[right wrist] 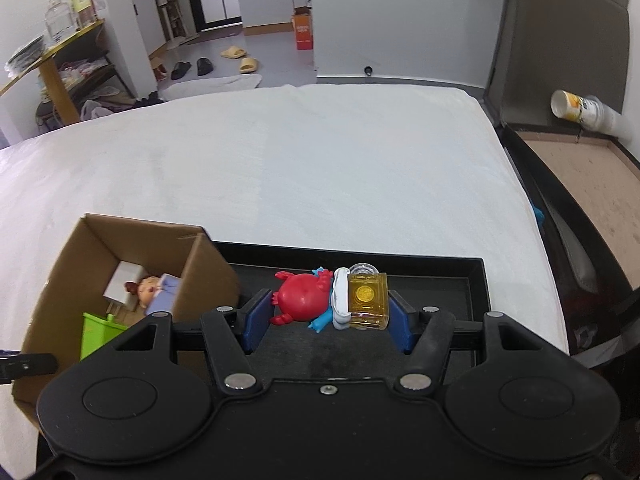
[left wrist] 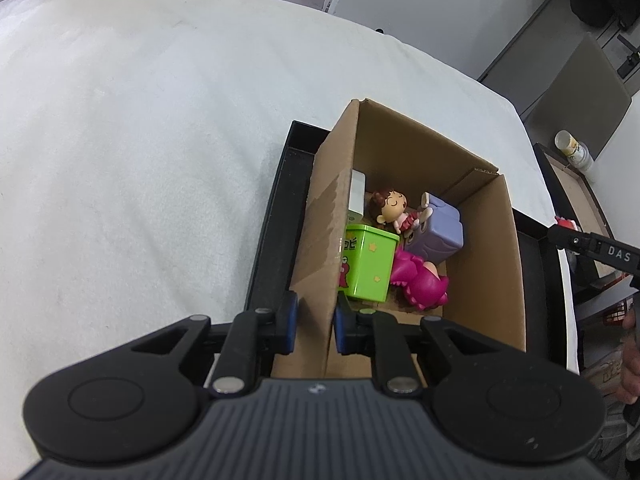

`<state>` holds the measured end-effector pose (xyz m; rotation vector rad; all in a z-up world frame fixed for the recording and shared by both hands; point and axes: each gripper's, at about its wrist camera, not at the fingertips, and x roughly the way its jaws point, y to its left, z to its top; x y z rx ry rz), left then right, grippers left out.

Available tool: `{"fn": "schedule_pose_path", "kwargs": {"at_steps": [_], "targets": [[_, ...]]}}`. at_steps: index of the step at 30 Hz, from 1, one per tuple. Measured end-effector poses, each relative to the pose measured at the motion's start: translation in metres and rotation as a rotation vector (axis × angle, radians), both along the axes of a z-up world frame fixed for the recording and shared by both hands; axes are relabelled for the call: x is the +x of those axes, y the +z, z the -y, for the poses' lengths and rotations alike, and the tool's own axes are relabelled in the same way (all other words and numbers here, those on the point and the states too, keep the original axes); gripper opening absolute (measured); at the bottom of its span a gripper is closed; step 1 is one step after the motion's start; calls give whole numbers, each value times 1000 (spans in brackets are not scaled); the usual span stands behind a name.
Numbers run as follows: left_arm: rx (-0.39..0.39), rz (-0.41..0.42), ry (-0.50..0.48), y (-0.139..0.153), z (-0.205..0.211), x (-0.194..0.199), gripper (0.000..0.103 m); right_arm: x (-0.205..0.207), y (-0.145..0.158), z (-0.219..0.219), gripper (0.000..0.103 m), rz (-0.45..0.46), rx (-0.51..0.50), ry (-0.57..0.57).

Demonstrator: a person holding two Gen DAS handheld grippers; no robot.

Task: Organize rigid objects
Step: 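Lift the red crab toy with the right gripper over the cardboard box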

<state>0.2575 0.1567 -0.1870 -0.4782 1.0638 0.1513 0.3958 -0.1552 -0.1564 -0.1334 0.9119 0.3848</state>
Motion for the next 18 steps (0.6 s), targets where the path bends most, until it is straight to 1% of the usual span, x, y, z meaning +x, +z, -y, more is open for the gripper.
{"fn": "schedule_pose_path", "kwargs": {"at_steps": [9,18], "targets": [[-17,2,0,0,-3,-1,17,-10,22,-20,59,16,11,60],[-27,4,-3,-1,-4,-1,18,-28,38,-53,59,2,23,173]]}}
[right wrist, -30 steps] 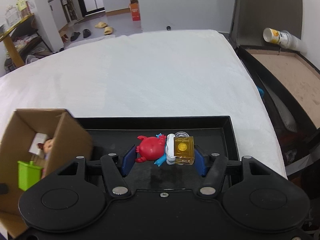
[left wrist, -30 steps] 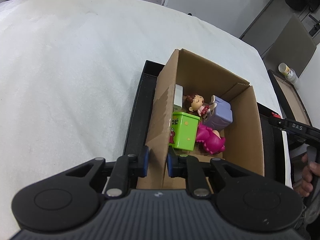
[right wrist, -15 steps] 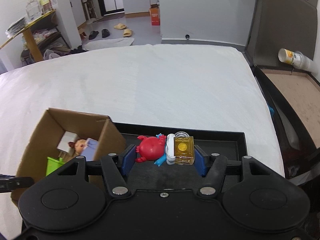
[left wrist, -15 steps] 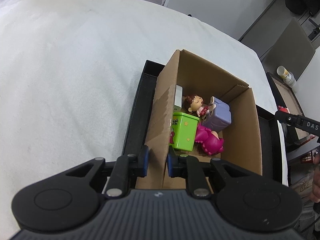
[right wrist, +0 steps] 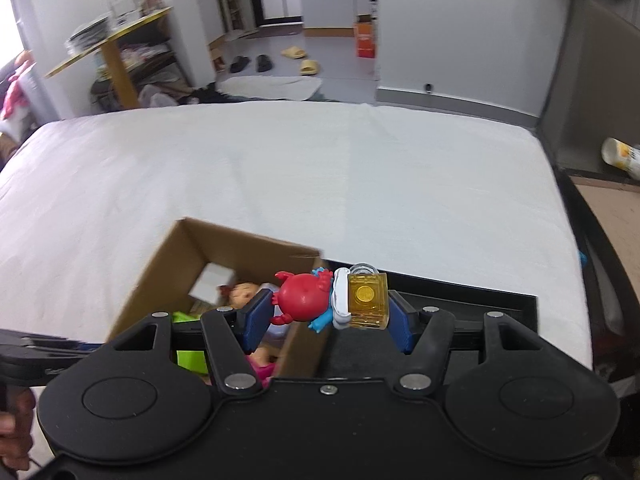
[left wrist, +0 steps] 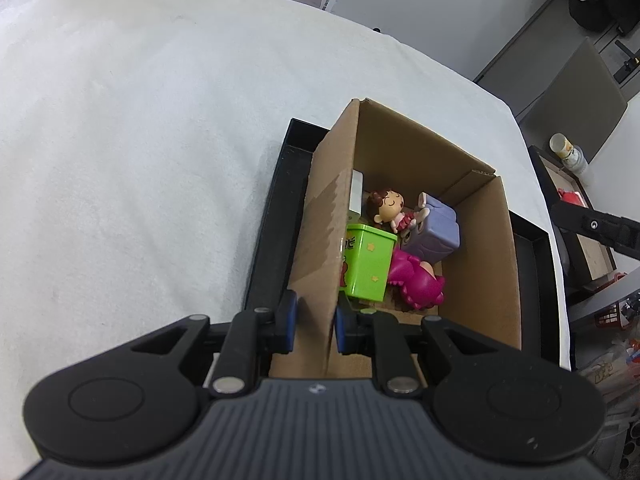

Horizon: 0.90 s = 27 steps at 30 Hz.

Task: Organize rigid objects
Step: 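Lift the red crab toy with the right gripper over the cardboard box, then lower the red crab toy into the box and open the right gripper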

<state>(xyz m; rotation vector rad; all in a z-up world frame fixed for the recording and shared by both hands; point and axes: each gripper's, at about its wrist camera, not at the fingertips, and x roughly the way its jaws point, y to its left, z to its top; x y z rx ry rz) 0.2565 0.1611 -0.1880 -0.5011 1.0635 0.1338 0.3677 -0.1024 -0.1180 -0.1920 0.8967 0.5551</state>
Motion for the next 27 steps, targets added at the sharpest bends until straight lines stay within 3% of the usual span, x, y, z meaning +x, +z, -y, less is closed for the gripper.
{"fn": "schedule_pose_path", "kwargs": {"at_steps": [15,27], "targets": [[-22,-1,0,1,-4,-1,18,-28,-7,-57,59,-54,-90,263],[-32,-1,-1,0,-5,0,19,-46,-39,-94,59,-159,-183,444]]}}
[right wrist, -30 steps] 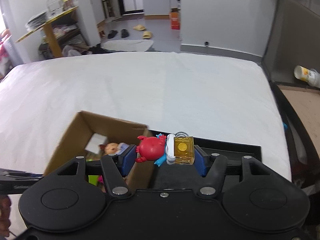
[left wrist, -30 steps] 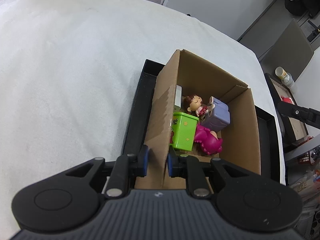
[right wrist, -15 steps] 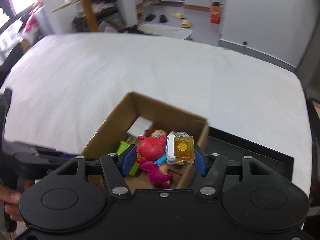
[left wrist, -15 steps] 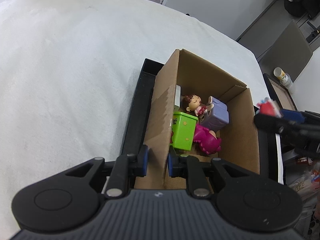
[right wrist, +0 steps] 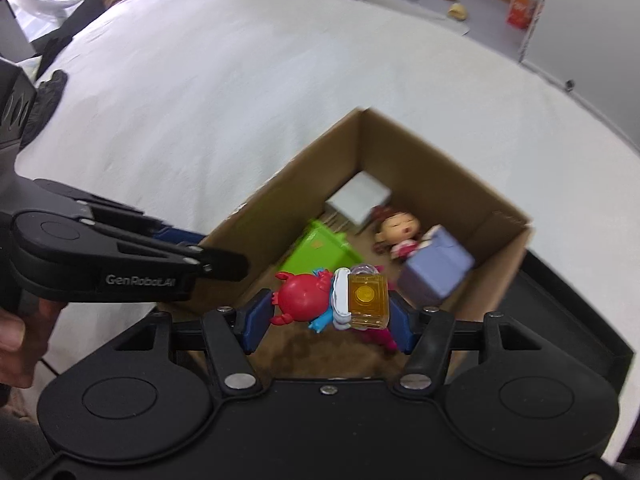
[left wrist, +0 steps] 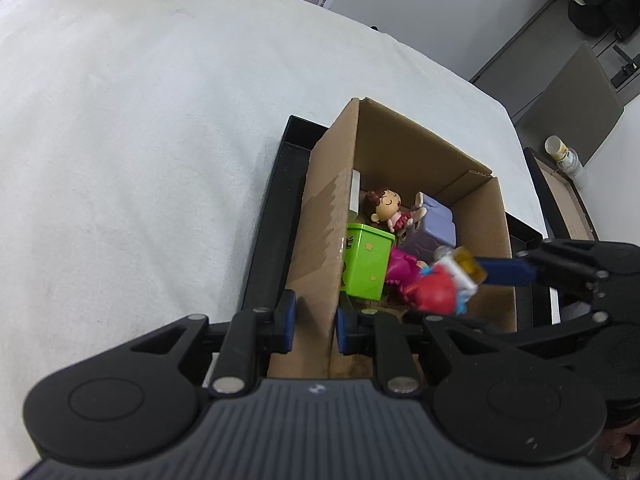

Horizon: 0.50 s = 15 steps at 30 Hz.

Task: Organize rigid objects
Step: 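Lower the red crab toy into the box and open the right gripper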

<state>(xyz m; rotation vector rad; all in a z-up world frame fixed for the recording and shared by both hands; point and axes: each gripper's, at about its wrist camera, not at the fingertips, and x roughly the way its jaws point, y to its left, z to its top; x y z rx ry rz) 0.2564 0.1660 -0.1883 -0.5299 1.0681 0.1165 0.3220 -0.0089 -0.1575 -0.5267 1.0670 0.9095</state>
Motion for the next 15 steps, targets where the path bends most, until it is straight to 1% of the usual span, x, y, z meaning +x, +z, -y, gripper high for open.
{"fn": "schedule_pose_path", "kwargs": {"at_steps": [3,8,15], "targets": [[-3,0,0,0,0,0,19,-1,-6,-6,59,6,-31,24],[-10,1,-1,-1,-1,0,19,1,-21,-13,59,-13,-80,49],[-17,1,-1,-2,-1,0,19,4,-38,-19,59,-41,-110,52]]}}
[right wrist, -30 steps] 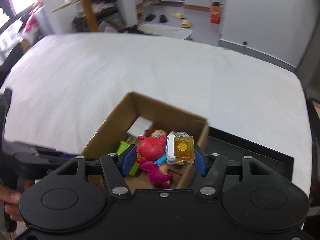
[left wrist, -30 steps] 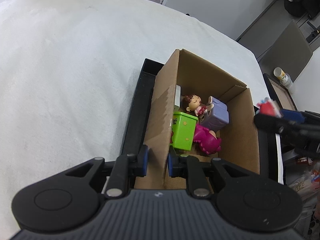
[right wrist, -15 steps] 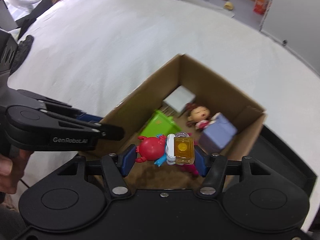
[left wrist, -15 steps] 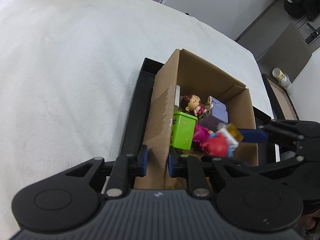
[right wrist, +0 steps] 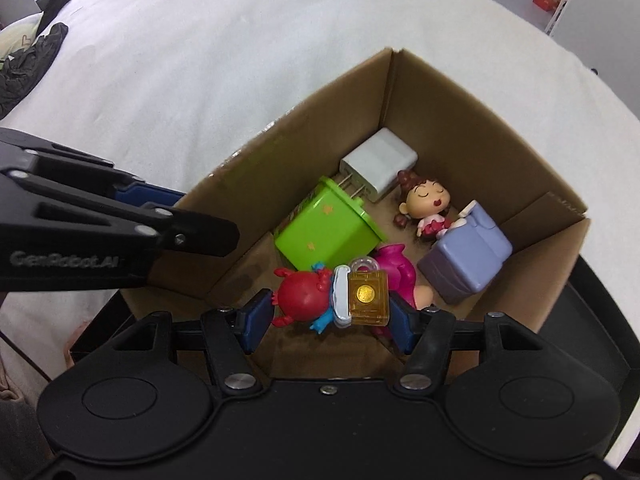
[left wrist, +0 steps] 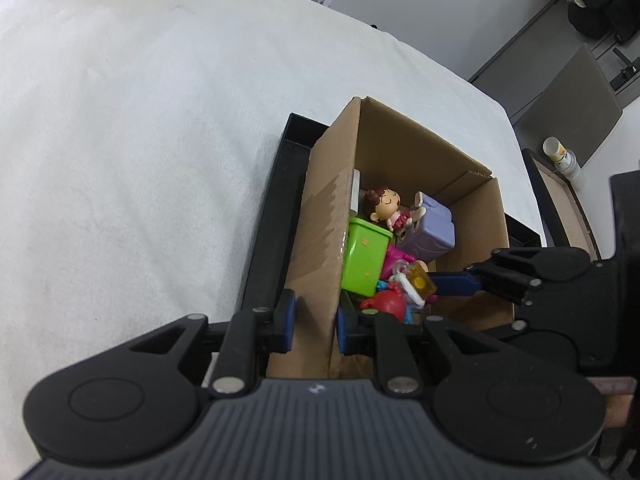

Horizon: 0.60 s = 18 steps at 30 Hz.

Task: Organize rigid objects
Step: 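Lower the red crab toy into the box and open the right gripper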

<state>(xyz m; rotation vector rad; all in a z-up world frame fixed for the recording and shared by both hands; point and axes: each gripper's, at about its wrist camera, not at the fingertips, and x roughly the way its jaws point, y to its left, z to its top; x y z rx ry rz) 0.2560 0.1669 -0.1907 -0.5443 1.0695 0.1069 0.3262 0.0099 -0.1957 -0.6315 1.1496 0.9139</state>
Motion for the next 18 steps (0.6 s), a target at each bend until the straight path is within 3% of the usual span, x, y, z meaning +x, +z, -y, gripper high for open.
{"fn": "schedule_pose_path", "kwargs": {"at_steps": [11,18], "targets": [[-2,-2,4,0,0,0,19,8,-7,0,61,-37,-2,-27],[-2,-7,9,0,0,1,19,5,14,12,62,-25,48,-58]]}}
